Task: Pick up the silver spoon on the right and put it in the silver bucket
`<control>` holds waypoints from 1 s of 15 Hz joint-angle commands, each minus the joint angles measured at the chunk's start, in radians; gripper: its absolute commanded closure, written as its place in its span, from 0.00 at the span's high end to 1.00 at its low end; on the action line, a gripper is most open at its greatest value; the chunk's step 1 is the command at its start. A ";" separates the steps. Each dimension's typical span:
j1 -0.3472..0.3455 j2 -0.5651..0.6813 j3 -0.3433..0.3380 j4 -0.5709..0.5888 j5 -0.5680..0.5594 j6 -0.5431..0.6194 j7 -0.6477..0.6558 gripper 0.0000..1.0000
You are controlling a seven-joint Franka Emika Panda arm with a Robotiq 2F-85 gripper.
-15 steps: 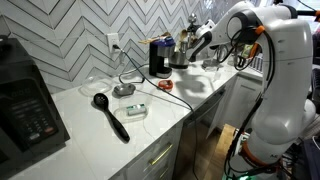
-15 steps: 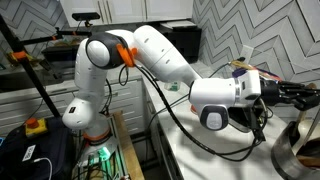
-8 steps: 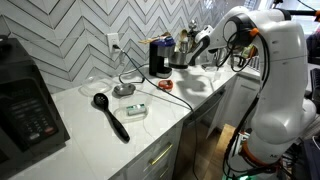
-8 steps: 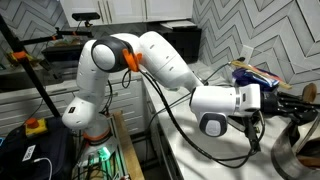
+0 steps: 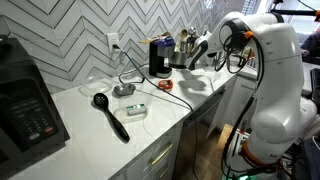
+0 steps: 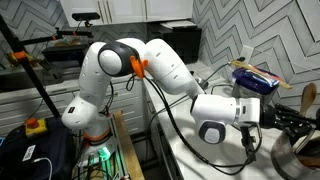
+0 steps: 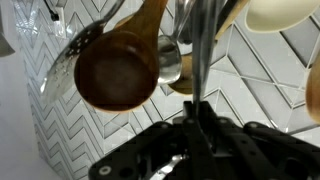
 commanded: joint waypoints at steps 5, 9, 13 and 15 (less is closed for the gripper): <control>-0.013 0.041 0.010 0.005 0.026 -0.031 -0.008 0.36; 0.009 -0.031 0.013 0.020 0.067 -0.029 -0.009 0.66; 0.028 -0.179 0.028 0.031 0.046 0.036 0.020 0.96; 0.046 -0.210 0.023 0.054 0.081 0.031 -0.011 1.00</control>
